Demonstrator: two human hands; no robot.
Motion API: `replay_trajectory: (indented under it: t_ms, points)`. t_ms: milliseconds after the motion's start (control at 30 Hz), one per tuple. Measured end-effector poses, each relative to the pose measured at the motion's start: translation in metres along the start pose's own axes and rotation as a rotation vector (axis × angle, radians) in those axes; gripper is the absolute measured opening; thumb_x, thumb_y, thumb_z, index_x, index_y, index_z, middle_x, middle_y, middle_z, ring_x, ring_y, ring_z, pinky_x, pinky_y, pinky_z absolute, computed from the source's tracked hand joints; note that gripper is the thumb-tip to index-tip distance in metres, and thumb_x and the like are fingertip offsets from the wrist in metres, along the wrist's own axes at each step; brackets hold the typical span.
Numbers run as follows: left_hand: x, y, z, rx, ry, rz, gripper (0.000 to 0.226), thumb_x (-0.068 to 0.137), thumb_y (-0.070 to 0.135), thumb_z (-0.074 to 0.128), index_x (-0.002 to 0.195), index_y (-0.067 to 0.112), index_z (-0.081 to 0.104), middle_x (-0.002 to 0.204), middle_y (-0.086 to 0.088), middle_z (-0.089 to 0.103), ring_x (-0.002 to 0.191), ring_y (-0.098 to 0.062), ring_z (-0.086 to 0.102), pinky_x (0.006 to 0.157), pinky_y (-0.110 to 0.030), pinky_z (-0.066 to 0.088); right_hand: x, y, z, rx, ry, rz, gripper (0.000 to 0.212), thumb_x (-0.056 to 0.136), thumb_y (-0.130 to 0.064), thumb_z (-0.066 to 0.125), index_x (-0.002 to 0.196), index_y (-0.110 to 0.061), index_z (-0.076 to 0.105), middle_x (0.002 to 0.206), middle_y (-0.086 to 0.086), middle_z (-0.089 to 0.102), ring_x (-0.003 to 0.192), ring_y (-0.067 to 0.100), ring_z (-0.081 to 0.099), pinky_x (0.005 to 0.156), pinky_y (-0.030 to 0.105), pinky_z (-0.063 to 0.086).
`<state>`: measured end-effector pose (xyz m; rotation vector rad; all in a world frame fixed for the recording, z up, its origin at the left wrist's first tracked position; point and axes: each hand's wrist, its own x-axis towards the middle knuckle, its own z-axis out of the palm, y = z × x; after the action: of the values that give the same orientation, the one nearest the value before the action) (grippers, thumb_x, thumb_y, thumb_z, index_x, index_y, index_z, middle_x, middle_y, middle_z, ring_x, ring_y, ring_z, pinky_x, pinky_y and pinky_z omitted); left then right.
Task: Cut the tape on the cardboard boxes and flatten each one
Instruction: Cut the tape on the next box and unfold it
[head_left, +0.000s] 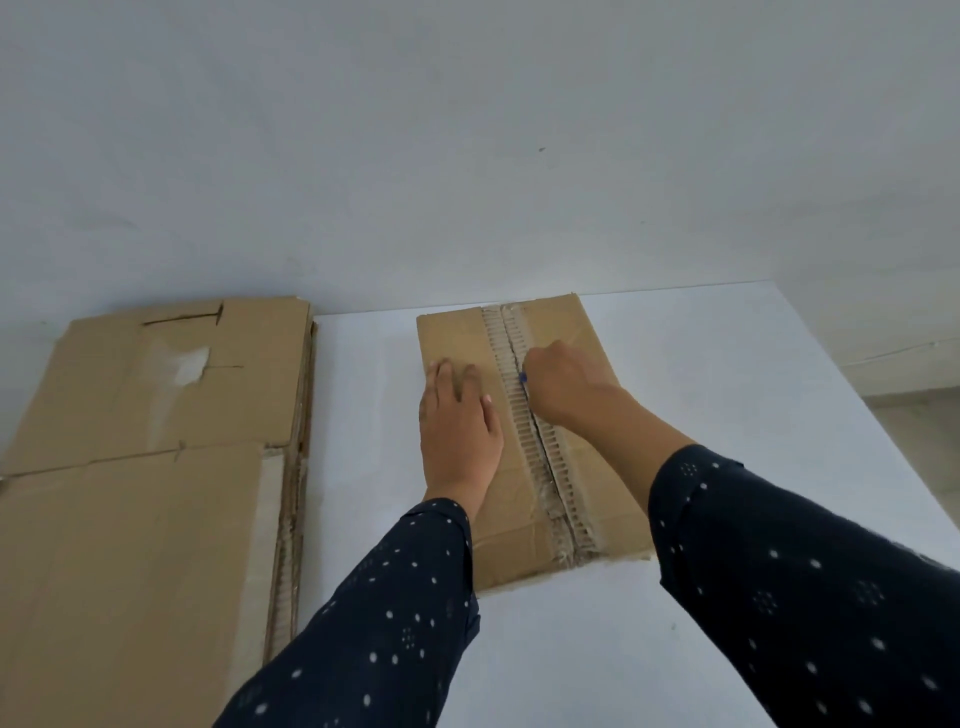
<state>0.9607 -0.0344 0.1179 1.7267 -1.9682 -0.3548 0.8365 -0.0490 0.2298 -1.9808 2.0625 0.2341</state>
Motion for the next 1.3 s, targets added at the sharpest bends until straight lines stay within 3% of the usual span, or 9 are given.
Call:
replay_trajectory:
  t_ms: [200, 400, 500, 567, 633, 933, 1033, 1167, 1300]
  points:
    - [0.0, 0.004, -0.006, -0.043, -0.022, -0.043, 0.044, 0.103, 0.022, 0.037, 0.146, 0.011, 0.043, 0.161, -0.014, 0.027, 0.153, -0.027, 0.012, 0.124, -0.041, 0.016, -0.061, 0.005, 0.011, 0.015, -0.105, -0.01, 0.016, 0.092, -0.004, 0.05, 0.079, -0.012, 0.046, 0.073, 0.004, 0.043, 0.064, 0.021, 0.049, 0.061, 0.033, 0.045]
    - [-0.014, 0.009, -0.021, 0.014, 0.017, 0.025, 0.035, 0.093, 0.024, 0.044, 0.124, 0.018, 0.059, 0.137, -0.002, 0.051, 0.136, -0.023, 0.036, 0.115, -0.051, 0.028, -0.079, 0.011, 0.022, 0.104, -0.079, 0.048, 0.019, 0.092, -0.004, 0.05, 0.106, -0.007, 0.064, 0.084, 0.005, 0.057, 0.071, 0.02, 0.058, 0.065, 0.034, 0.056]
    - [-0.043, 0.013, -0.023, 0.179, -0.162, 0.027, 0.054, 0.101, 0.042, 0.034, 0.154, 0.029, 0.03, 0.163, 0.001, 0.021, 0.152, -0.022, 0.009, 0.121, -0.053, 0.01, -0.085, 0.012, 0.023, 0.13, -0.071, 0.052, 0.021, 0.092, -0.003, 0.049, 0.107, -0.006, 0.064, 0.084, 0.005, 0.056, 0.071, 0.021, 0.057, 0.063, 0.033, 0.052]
    - [-0.06, 0.014, -0.02, 0.208, -0.22, 0.007, 0.061, 0.104, 0.048, 0.024, 0.16, 0.03, 0.011, 0.168, 0.003, 0.001, 0.154, -0.022, -0.01, 0.123, -0.053, 0.005, -0.09, 0.015, 0.025, 0.156, -0.054, 0.045, 0.023, 0.092, -0.003, 0.046, 0.106, -0.006, 0.064, 0.085, 0.006, 0.056, 0.07, 0.022, 0.056, 0.061, 0.032, 0.051]
    - [-0.066, 0.015, -0.019, 0.175, -0.219, -0.015, 0.06, 0.105, 0.048, 0.019, 0.161, 0.03, 0.007, 0.169, 0.003, -0.004, 0.154, -0.021, -0.015, 0.124, -0.055, 0.006, -0.098, 0.018, 0.029, 0.176, -0.04, 0.031, 0.022, 0.093, -0.004, 0.045, 0.104, -0.007, 0.064, 0.087, 0.006, 0.059, 0.069, 0.021, 0.057, 0.061, 0.033, 0.052]
    - [-0.065, 0.019, -0.015, 0.166, -0.162, 0.003, 0.056, 0.106, 0.04, 0.028, 0.159, 0.023, 0.022, 0.168, -0.003, 0.011, 0.155, -0.027, -0.003, 0.123, -0.054, 0.014, -0.181, 0.053, 0.055, 0.174, -0.115, -0.015, 0.032, 0.098, -0.014, 0.041, 0.117, -0.022, 0.066, 0.103, 0.003, 0.064, 0.079, 0.021, 0.062, 0.074, 0.036, 0.058]
    - [-0.064, 0.019, -0.015, 0.141, -0.139, 0.002, 0.055, 0.106, 0.039, 0.03, 0.158, 0.022, 0.026, 0.167, -0.004, 0.015, 0.155, -0.028, 0.0, 0.123, -0.05, 0.017, -0.203, 0.066, 0.055, 0.156, -0.095, -0.024, 0.038, 0.101, -0.016, 0.038, 0.127, -0.031, 0.06, 0.113, 0.002, 0.064, 0.08, 0.022, 0.06, 0.067, 0.029, 0.051]
    - [-0.064, 0.014, -0.012, 0.078, -0.093, 0.022, 0.053, 0.105, 0.036, 0.036, 0.155, 0.018, 0.033, 0.165, -0.005, 0.021, 0.155, -0.028, 0.004, 0.123, -0.044, 0.017, -0.216, 0.085, 0.047, 0.162, 0.004, -0.043, 0.032, 0.103, -0.03, 0.043, 0.127, -0.047, 0.054, 0.122, -0.014, 0.059, 0.092, 0.015, 0.06, 0.071, 0.027, 0.05]
    - [-0.065, 0.014, -0.011, 0.049, -0.06, 0.021, 0.051, 0.104, 0.034, 0.039, 0.152, 0.016, 0.038, 0.163, -0.006, 0.026, 0.154, -0.028, 0.008, 0.122, -0.043, 0.021, -0.223, 0.08, 0.058, 0.22, 0.054, -0.094, 0.024, 0.1, -0.04, 0.051, 0.121, -0.049, 0.059, 0.12, -0.023, 0.06, 0.1, 0.008, 0.06, 0.075, 0.025, 0.053]
